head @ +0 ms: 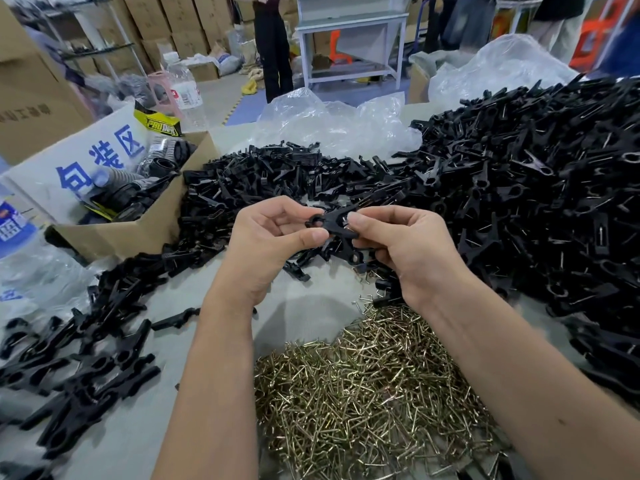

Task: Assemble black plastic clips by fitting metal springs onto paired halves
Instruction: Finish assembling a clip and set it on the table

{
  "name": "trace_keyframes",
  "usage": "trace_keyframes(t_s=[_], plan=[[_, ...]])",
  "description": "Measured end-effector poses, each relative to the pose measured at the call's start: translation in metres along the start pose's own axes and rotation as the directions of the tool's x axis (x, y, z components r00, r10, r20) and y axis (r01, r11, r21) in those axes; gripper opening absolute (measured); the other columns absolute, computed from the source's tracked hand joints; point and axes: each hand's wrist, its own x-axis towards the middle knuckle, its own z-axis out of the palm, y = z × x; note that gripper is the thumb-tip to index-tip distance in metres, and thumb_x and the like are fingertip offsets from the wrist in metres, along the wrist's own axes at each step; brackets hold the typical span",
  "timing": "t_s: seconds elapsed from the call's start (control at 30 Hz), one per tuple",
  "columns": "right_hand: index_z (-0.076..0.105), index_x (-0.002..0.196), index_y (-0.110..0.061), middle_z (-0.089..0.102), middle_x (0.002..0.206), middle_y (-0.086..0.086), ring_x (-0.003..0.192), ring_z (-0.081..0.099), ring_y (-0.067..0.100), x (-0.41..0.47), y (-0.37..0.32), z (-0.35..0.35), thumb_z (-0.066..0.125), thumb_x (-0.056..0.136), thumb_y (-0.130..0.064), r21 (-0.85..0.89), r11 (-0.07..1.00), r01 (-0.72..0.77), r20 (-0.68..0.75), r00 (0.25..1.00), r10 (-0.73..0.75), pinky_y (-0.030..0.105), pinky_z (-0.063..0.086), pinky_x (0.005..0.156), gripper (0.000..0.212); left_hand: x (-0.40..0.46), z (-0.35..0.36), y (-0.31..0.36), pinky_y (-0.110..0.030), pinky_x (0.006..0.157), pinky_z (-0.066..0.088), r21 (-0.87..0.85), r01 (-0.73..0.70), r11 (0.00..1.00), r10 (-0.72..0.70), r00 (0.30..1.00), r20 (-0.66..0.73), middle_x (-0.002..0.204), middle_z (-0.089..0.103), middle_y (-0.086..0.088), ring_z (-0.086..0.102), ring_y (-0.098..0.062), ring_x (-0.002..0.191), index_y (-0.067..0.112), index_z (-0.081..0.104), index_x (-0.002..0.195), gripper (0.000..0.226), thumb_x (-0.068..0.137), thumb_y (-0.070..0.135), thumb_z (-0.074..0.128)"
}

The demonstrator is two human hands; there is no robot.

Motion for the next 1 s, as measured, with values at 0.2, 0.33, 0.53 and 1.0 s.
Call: trace_keyframes(t_s=[0.2,0.33,0.53,1.0], plan=[[0.078,0.076,-0.014,0.079,0.078,0.005,0.059,0.068,0.008,-0.0019,0.0009,0.0021,0.090,0.076,-0.013,0.015,1.000,-0.006,-0.054,0.999,0.007,0.013,0.044,0.046,0.012,0.0009,0.0069,0.0005,-0.028,0.072,0.060,-0.014,0.014,1.000,-0.014,1.000,0.018,0.087,0.079,-0.012,0.075,-0.020,0.077,0.007,0.074,0.090,0.027,0.066,0.006,0.087],[0.078,0.076,-0.014,0.078,0.076,0.005,0.059,0.069,0.009,-0.0039,0.0017,0.0032,0.088,0.078,-0.012,0.039,0.999,-0.003,-0.070,0.998,0.006,0.013,0.045,0.047,0.011,0.0003,0.0072,0.0011,-0.031,0.072,0.061,-0.021,0.024,0.999,-0.023,0.999,0.030,0.089,0.079,-0.016,0.076,-0.026,0.079,0.013,0.076,0.086,0.028,0.062,0.013,0.091],[0.078,0.094,-0.010,0.081,0.089,0.008,0.073,0.073,0.015,-0.0026,0.0004,0.0037,0.074,0.093,-0.009,0.082,0.996,-0.024,-0.019,0.999,0.026,0.026,0.049,0.072,0.004,0.0010,0.0096,0.0014,-0.027,0.072,0.060,-0.042,-0.003,0.999,0.003,1.000,-0.017,0.088,0.079,-0.012,0.077,-0.024,0.079,0.017,0.075,0.078,0.024,0.061,0.012,0.091],[0.079,0.080,-0.006,0.072,0.074,0.005,0.054,0.054,0.008,0.0041,0.0044,-0.0002,0.083,0.057,-0.012,0.286,0.944,-0.167,0.043,0.986,0.162,0.018,0.047,0.047,0.025,0.0007,0.0093,0.0036,-0.035,0.076,0.063,0.016,0.018,1.000,-0.019,1.000,0.008,0.091,0.078,-0.021,0.076,-0.030,0.082,0.010,0.076,0.086,0.027,0.064,0.004,0.089]])
